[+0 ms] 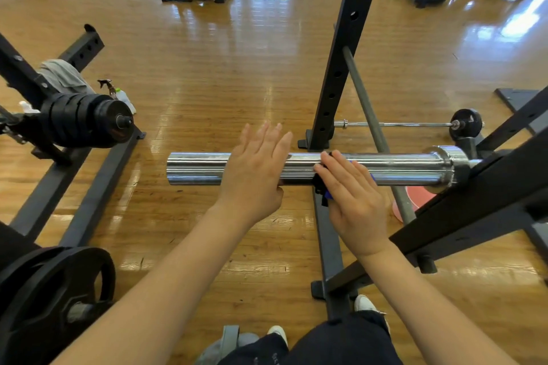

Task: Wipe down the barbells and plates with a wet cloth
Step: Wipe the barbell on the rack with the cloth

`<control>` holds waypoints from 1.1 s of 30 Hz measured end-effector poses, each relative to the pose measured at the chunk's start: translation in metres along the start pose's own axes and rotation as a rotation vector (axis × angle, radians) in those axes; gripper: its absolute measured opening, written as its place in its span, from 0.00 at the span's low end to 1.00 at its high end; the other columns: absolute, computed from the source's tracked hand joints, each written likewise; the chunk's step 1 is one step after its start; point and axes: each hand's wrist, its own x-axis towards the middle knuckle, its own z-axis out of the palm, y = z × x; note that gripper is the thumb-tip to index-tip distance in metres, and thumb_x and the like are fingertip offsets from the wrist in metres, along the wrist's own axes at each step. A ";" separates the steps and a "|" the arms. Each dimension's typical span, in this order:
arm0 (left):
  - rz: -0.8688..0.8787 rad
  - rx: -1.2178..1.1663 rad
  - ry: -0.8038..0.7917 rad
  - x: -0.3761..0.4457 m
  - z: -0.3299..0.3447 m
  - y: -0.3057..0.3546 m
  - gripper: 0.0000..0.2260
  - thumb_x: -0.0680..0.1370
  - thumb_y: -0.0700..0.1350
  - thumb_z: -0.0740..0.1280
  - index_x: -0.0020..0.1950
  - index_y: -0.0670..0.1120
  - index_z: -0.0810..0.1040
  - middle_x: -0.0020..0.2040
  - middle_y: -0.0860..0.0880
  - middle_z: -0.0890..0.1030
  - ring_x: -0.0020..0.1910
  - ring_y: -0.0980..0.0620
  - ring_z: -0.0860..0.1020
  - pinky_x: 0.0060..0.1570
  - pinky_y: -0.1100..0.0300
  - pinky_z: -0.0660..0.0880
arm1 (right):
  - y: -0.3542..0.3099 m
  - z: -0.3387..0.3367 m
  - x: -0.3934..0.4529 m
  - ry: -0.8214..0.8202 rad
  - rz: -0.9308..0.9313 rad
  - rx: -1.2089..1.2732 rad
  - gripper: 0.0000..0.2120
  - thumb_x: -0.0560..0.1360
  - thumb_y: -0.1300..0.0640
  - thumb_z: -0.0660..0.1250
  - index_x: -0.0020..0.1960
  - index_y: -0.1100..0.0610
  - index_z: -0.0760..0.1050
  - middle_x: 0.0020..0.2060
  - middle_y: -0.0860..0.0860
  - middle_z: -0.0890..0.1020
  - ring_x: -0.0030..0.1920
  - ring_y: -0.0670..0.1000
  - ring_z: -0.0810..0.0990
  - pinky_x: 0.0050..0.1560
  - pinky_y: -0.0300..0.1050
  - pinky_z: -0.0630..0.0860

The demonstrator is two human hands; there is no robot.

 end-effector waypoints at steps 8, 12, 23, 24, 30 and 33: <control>-0.068 -0.002 0.225 -0.014 0.023 0.007 0.29 0.68 0.36 0.70 0.67 0.40 0.65 0.68 0.39 0.72 0.69 0.40 0.68 0.71 0.45 0.51 | -0.017 0.011 0.015 -0.071 -0.103 -0.003 0.20 0.76 0.64 0.64 0.67 0.61 0.67 0.65 0.58 0.73 0.69 0.55 0.68 0.72 0.50 0.61; -0.007 -0.053 0.200 -0.009 0.018 0.003 0.24 0.65 0.34 0.70 0.60 0.40 0.71 0.63 0.40 0.77 0.64 0.41 0.74 0.70 0.47 0.60 | -0.004 0.005 0.006 -0.066 -0.067 -0.015 0.20 0.76 0.64 0.63 0.67 0.60 0.66 0.66 0.57 0.70 0.70 0.53 0.65 0.74 0.48 0.58; 0.015 -0.140 -0.082 0.008 -0.006 -0.008 0.31 0.72 0.49 0.67 0.73 0.47 0.62 0.76 0.50 0.60 0.76 0.52 0.55 0.73 0.57 0.49 | -0.023 0.006 0.021 -0.044 0.075 0.070 0.17 0.73 0.64 0.64 0.62 0.64 0.75 0.61 0.60 0.77 0.65 0.56 0.72 0.68 0.52 0.66; 0.019 -0.150 -0.079 0.008 -0.008 -0.009 0.31 0.72 0.49 0.66 0.74 0.48 0.62 0.76 0.50 0.61 0.76 0.52 0.55 0.73 0.56 0.51 | -0.028 0.010 0.022 -0.060 0.044 0.062 0.17 0.74 0.63 0.63 0.62 0.64 0.76 0.62 0.60 0.77 0.65 0.57 0.72 0.69 0.52 0.65; 0.066 -0.190 -0.191 0.011 -0.016 -0.014 0.33 0.73 0.50 0.66 0.75 0.53 0.57 0.75 0.56 0.61 0.75 0.55 0.55 0.72 0.57 0.54 | -0.008 0.007 0.004 -0.071 -0.044 0.014 0.19 0.76 0.65 0.62 0.67 0.60 0.68 0.65 0.57 0.72 0.69 0.54 0.67 0.73 0.49 0.59; 0.065 -0.142 -0.191 0.011 -0.015 -0.014 0.35 0.74 0.51 0.66 0.77 0.52 0.53 0.77 0.54 0.57 0.76 0.54 0.54 0.73 0.55 0.52 | 0.004 -0.003 -0.004 -0.052 -0.003 -0.006 0.22 0.74 0.68 0.61 0.67 0.61 0.67 0.66 0.57 0.71 0.70 0.53 0.65 0.74 0.48 0.57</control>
